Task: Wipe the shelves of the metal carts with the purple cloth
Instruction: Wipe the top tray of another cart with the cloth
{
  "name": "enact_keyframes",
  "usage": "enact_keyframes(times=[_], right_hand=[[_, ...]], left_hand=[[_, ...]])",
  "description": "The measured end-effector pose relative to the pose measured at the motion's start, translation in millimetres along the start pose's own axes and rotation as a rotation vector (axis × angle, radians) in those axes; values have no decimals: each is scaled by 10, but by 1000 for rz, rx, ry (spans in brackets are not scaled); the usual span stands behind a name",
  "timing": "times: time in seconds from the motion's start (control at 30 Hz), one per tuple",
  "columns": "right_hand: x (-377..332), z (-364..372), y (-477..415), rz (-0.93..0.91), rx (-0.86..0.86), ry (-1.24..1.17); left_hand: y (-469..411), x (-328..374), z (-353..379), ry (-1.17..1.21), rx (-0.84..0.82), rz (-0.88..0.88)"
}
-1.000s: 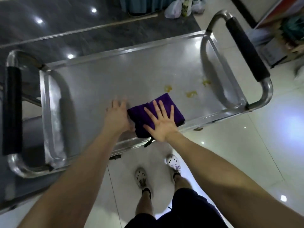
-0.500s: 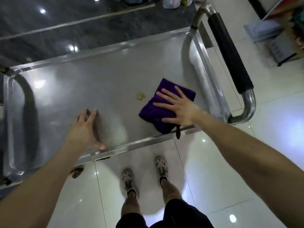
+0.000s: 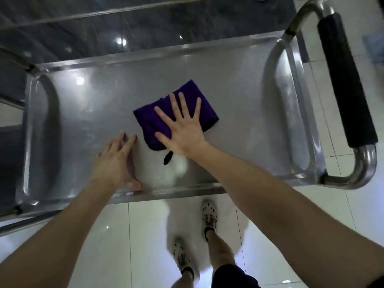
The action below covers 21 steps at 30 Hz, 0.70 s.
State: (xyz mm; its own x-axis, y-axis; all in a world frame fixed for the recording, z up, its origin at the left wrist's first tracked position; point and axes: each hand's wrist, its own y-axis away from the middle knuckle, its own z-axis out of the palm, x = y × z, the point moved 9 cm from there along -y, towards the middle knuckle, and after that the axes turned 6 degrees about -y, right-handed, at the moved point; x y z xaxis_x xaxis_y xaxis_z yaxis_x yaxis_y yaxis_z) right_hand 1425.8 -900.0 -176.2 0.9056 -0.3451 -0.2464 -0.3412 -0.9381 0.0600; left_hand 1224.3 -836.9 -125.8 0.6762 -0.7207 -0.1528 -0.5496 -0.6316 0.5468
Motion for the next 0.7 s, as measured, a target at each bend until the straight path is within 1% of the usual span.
enact_keyframes(times=[0.07,0.17,0.23,0.33,0.43,0.47,0.53,0.63,0.7], right_hand=[[-146,43,-41,-121,-27,18],[-98,-11,-300,-198,-59,31],[-78,-59,-573,-159,-79,18],[-55,-148,-963,-48,-95,-23],[226,-251,-1146,-9,-89,-52],[431,-309,-1153,23,-71,-63],[1013,-458,-1096,152,-33,-88],[2036,-694,-773,430,3,-85],[2473,-813,-505,590,41,-96]], left_hand=[[11,-15,18,-5,-6,-13],[-8,-14,19,-4,-19,-18],[-21,-12,22,-10,-22,-20],[-28,-35,41,-14,-23,-16],[-21,-66,27,-19,4,-14],[-19,-70,22,-16,10,-18],[-14,-68,17,-9,8,-26],[-10,-52,4,-3,9,-26],[2,-32,-11,3,27,-14]])
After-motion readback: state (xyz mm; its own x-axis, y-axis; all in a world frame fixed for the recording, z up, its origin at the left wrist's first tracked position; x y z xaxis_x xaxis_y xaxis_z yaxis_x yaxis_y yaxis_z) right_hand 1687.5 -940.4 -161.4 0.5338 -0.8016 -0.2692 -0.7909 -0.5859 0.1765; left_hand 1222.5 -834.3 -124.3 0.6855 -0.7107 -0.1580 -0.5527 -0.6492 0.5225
